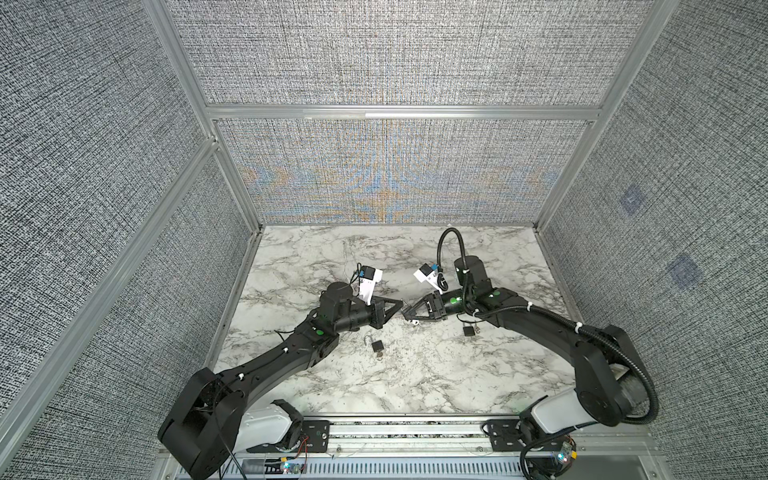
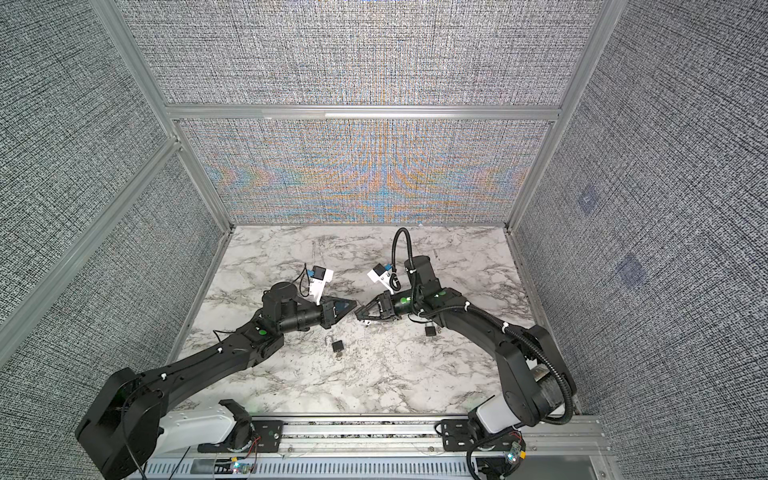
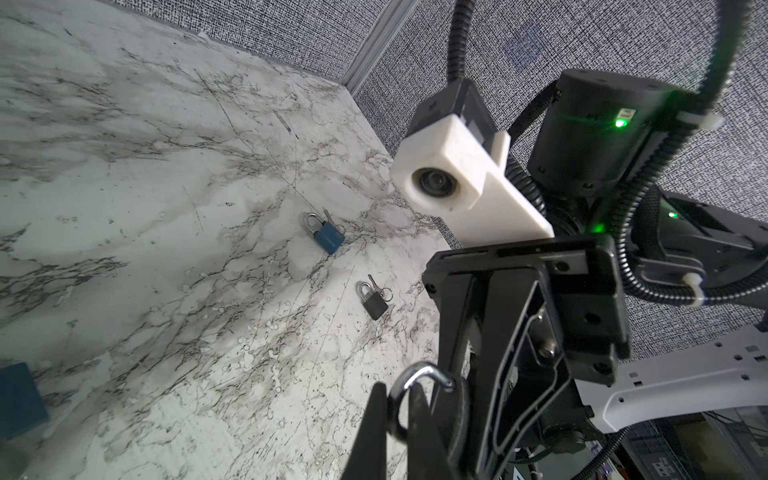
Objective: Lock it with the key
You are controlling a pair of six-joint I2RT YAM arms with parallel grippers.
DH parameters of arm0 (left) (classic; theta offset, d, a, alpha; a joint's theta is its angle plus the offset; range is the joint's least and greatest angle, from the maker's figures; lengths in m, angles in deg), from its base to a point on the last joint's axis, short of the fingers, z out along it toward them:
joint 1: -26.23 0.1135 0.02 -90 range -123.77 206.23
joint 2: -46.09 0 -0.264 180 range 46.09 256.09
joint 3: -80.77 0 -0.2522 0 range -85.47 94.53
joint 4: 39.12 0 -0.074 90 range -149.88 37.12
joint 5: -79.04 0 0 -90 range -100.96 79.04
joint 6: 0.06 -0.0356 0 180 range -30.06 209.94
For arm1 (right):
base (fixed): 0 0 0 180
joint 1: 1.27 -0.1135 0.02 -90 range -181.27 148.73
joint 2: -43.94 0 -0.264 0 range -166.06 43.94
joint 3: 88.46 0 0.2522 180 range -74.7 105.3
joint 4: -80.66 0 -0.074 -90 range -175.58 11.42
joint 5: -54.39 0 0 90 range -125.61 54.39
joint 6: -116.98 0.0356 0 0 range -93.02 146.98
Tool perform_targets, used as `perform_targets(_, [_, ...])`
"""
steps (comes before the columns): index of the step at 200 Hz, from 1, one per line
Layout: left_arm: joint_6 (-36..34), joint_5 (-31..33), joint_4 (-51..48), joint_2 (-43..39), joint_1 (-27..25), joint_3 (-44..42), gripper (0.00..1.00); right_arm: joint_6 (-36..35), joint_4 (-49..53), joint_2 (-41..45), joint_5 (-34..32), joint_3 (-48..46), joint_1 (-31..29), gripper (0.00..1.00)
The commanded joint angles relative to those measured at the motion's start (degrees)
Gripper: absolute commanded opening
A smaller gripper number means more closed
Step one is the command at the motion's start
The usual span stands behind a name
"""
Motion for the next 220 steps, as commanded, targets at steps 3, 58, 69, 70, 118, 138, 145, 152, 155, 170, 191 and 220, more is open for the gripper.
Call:
perform_targets(3, [-1.9,-23.6,-6.2,0.7,-2.7,-0.1,0.0,2.0,-17.9,0.0,-9.3,2.1,0.0,0.0])
perform_targets(58, [-1.2,-23.9,-5.1,0.7,-3.7,-0.7,0.0,1.3,-17.5,-1.2,-9.6,2.7,0.1,0.0])
perform_targets(69, [-1.1,-23.0,-5.1,-0.2,-3.6,-0.9,0.0,1.2,-17.1,-1.4,-9.1,2.8,0.1,0.0])
perform_targets(70, [-1.2,-22.9,-5.2,-0.4,-3.6,-0.9,0.0,1.3,-17.1,-1.4,-9.0,2.8,0.1,0.0])
perform_targets(118, [-5.0,-13.3,-19.3,-4.5,-0.5,6.0,0.0,0.8,-15.5,1.6,-6.5,-2.1,-0.1,0.0])
perform_targets(138, [-7.1,-9.9,-24.4,-6.5,2.3,9.4,0.0,-0.3,-13.4,3.1,-4.8,-4.7,-0.2,0.0])
perform_targets(145, [-7.9,-9.2,-25.1,-7.3,3.1,10.0,0.02,-0.5,-12.8,3.5,-3.8,-5.5,-0.2,0.0])
perform_targets(152, [-8.5,-8.4,-25.5,-8.3,3.8,10.6,0.21,-0.5,-12.7,4.0,-3.4,-6.3,-0.3,0.0])
perform_targets(155, [-8.9,-8.1,-25.5,-8.7,4.2,10.6,0.24,-0.5,-12.7,4.2,-3.2,-6.7,-0.3,0.0])
perform_targets(170, [-10.4,-7.9,-26.6,-10.8,5.7,11.8,0.37,-0.5,-12.4,5.0,-1.0,-7.9,-0.3,0.0])
perform_targets(191, [-13.0,-8.4,-30.3,-11.6,7.1,13.8,0.44,-0.5,-11.9,5.7,2.3,-8.7,-0.3,0.0])
perform_targets(220, [-14.9,-10.8,-32.1,-10.3,7.2,13.6,0.45,-0.5,-11.4,6.0,6.9,-8.8,-1.0,0.0])
